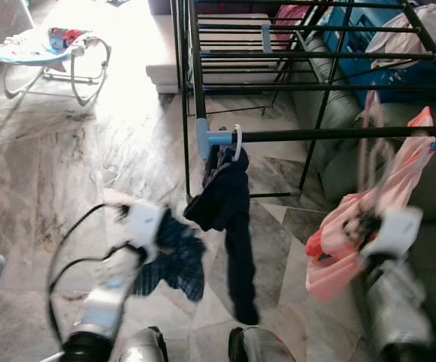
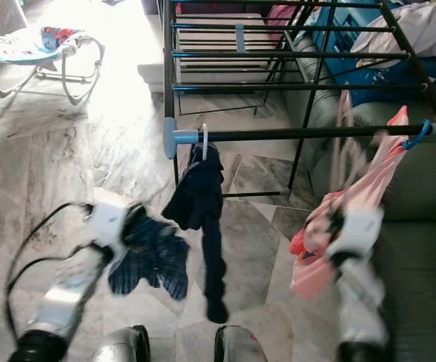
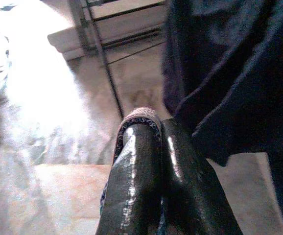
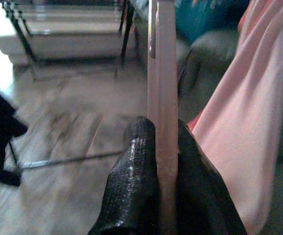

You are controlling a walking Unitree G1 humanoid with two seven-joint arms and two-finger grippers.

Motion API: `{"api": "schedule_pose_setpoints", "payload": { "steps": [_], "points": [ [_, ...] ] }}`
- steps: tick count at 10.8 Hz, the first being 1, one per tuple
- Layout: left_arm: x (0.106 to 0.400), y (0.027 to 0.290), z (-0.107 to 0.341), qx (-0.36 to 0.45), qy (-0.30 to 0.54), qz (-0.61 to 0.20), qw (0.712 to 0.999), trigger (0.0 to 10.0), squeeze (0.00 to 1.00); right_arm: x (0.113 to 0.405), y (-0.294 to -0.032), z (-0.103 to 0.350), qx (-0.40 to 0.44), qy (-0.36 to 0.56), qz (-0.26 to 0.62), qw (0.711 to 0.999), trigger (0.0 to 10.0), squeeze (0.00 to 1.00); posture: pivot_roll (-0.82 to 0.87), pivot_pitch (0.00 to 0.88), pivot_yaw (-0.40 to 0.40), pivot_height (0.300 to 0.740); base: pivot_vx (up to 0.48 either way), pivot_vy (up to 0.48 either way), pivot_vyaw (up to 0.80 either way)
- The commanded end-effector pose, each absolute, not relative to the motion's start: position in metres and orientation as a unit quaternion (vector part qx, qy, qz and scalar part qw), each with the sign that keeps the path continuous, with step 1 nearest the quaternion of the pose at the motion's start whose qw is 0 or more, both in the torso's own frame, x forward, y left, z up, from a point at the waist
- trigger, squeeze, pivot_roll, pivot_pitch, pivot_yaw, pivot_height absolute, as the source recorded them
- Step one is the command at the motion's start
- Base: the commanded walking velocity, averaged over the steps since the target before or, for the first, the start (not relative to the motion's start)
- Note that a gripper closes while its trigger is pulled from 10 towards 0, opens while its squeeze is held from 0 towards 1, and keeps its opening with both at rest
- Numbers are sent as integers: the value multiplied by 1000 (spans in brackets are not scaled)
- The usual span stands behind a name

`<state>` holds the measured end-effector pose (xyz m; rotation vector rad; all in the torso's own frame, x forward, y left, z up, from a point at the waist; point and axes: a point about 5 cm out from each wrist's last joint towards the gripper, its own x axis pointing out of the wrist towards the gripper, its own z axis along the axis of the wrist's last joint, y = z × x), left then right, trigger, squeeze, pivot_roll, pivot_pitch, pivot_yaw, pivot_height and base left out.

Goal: Hang hanger

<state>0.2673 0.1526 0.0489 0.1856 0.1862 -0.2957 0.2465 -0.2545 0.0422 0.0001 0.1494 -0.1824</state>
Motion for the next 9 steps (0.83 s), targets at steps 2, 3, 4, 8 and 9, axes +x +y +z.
{"api": "schedule_pose_setpoints", "payload": {
  "steps": [2,3,4,8,9],
  "points": [
    [270,153,53,88,78,-136,984,10000,0,239,-239,32,5,99,-60,993,10000,0,-53,133,-53,740,0,0,0],
    [269,149,54,86,73,-137,984,10000,0,238,-230,28,4,118,-26,993,10000,0,-45,141,-59,740,0,0,0],
    [269,147,55,86,69,-138,984,10000,0,238,-229,29,2,122,-12,992,10000,0,-44,146,-62,740,0,0,0],
    [262,148,54,89,73,-143,983,10000,0,244,-251,24,-7,218,2,976,10000,0,-37,166,-45,740,0,0,0],
    [262,148,52,91,78,-145,982,10000,0,249,-250,27,-15,213,11,977,10000,0,-39,163,-45,740,-251,0,0]
  ]
}}
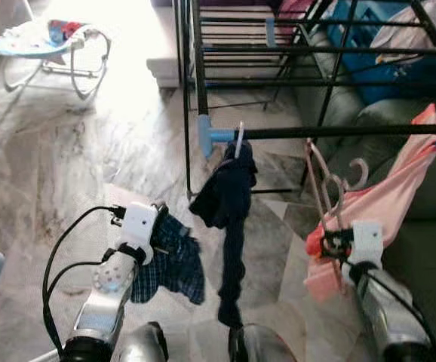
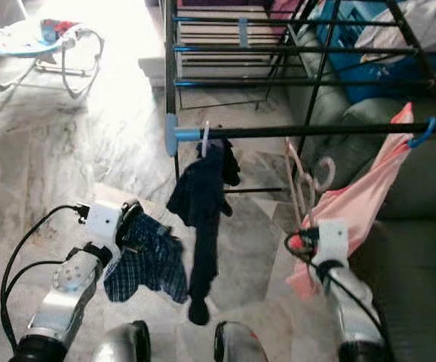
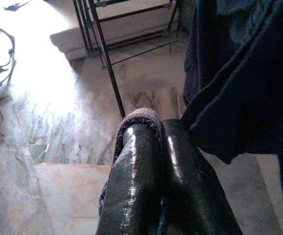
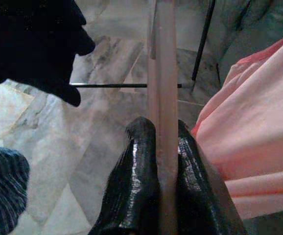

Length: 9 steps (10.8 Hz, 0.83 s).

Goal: Hang hanger

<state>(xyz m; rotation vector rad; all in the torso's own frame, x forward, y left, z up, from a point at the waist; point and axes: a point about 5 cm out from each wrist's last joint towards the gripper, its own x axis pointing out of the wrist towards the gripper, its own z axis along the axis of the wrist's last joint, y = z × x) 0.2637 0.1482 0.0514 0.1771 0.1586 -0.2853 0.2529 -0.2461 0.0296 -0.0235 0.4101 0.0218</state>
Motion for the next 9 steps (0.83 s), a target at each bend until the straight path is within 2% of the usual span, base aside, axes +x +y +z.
{"api": "schedule_pose_setpoints", "payload": {
  "steps": [1,2,4,7,8,9],
  "points": [
    [263,147,52,91,78,-143,982,10000,0,255,-248,27,-2,206,-19,978,10000,0,-35,152,-49,740,-255,0,0],
    [264,147,53,87,78,-135,984,10000,0,255,-253,20,39,213,-110,970,10000,0,-26,142,-53,740,-251,0,0],
    [262,146,53,89,79,-136,983,10000,0,245,-247,15,107,188,-131,967,10000,0,-16,142,-52,740,-253,0,0],
    [263,151,53,99,80,-132,983,10000,0,256,-231,29,50,154,-107,981,10000,0,-30,136,-55,740,-256,0,0],
    [267,150,58,109,62,-125,984,10000,0,265,-224,37,53,129,-81,987,10000,0,-27,132,-65,740,0,0,0],
    [269,147,66,144,28,-137,980,10000,0,268,-224,44,44,113,-94,988,10000,0,-20,129,-71,740,0,0,0]
  ]
}}
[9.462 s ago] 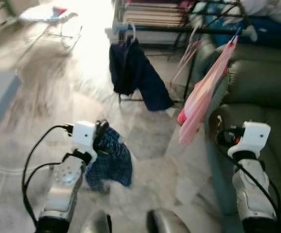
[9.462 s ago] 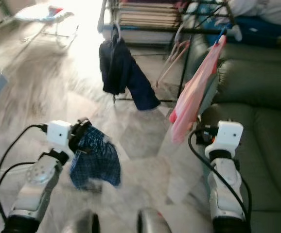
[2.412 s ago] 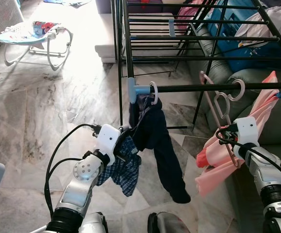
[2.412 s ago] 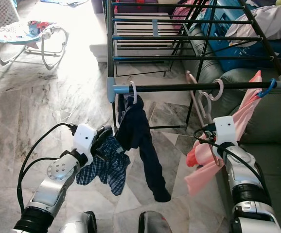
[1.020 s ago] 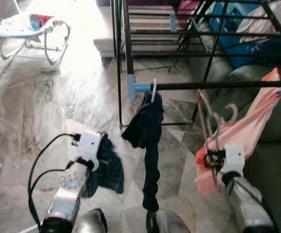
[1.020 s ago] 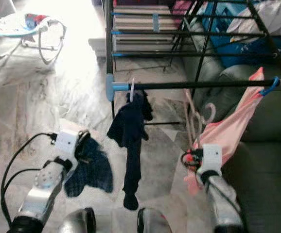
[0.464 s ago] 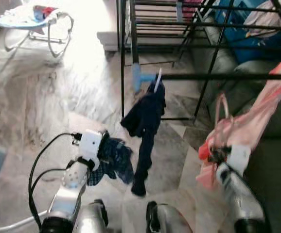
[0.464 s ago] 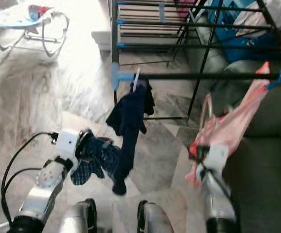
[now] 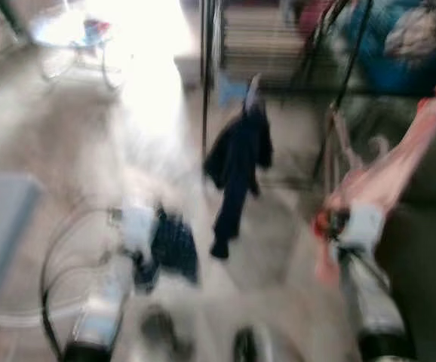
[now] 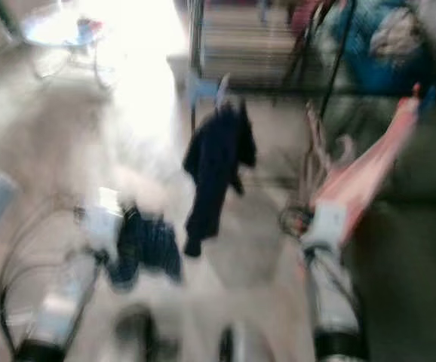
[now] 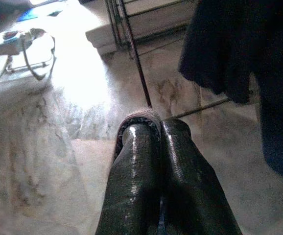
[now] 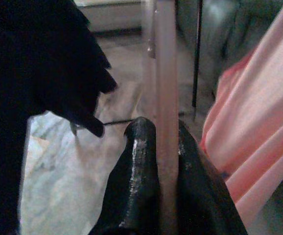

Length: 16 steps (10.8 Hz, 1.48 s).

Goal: Hang hanger

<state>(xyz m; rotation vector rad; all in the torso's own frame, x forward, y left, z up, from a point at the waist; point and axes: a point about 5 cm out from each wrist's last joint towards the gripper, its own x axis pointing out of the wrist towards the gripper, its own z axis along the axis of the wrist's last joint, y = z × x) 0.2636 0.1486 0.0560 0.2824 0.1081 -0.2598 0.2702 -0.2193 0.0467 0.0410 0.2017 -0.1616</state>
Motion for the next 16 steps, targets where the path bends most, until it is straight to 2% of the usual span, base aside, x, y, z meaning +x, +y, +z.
{"api": "schedule_pose_setpoints", "payload": {
  "steps": [1,2,4,8,16],
  "points": [
    [271,150,72,161,11,-117,980,10000,0,271,-222,56,-10,68,-84,994,10000,0,-13,128,-72,740,0,0,0],
    [272,161,76,134,13,-72,988,10000,0,269,-212,61,22,69,-73,995,10000,0,-12,125,-71,740,0,0,0],
    [265,168,71,139,26,-71,987,10000,0,260,-200,58,14,55,-67,996,10000,0,-10,119,-67,740,0,0,0],
    [266,165,70,137,31,-75,987,10000,0,268,-215,62,14,53,-91,994,10000,0,-13,97,-59,740,-180,0,0],
    [261,165,65,137,42,-80,986,10000,0,259,-208,49,32,84,-61,994,10000,0,-14,123,-69,740,-249,0,0]
  ]
}}
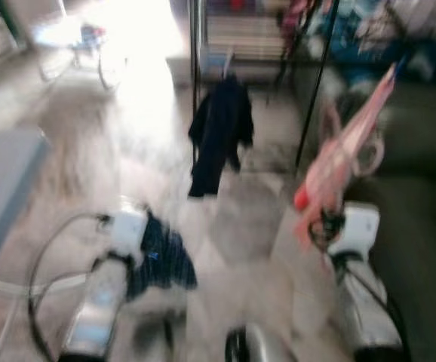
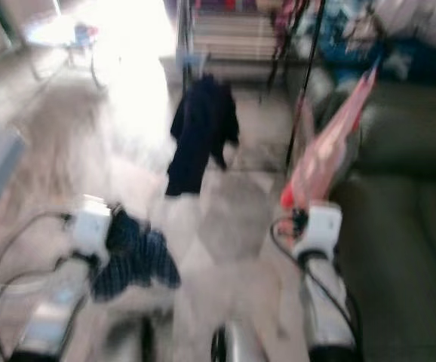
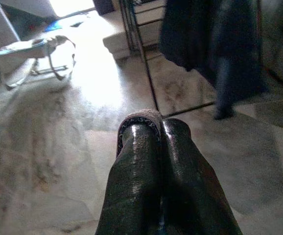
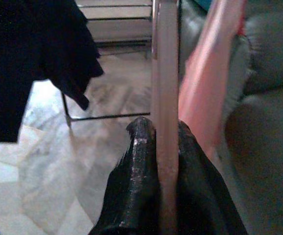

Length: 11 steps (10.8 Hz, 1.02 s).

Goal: Hang hanger

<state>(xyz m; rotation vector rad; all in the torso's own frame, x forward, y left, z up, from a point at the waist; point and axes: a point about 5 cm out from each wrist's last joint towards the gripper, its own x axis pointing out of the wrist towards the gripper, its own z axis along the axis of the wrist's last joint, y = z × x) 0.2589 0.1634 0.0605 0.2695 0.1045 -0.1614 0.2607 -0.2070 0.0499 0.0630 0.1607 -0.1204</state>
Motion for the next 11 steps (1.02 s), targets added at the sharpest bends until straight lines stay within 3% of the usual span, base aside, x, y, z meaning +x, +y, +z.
{"api": "schedule_pose_setpoints", "payload": {
  "steps": [1,4,9,11],
  "points": [
    [261,165,65,137,43,-80,986,10000,0,259,-208,49,31,84,-61,994,10000,0,-16,128,-71,740,-251,0,0],
    [258,162,63,137,50,-83,986,10000,0,262,-208,49,26,86,-59,994,10000,0,-14,131,-65,740,-254,0,-181],
    [262,158,63,137,48,-91,985,10000,0,271,-205,54,23,78,-51,995,10000,0,-19,133,-58,740,-250,0,-774],
    [263,156,64,113,48,-79,989,10000,0,272,-202,53,20,77,-49,996,10000,0,-21,127,-58,740,0,0,-800]
  ]
}}
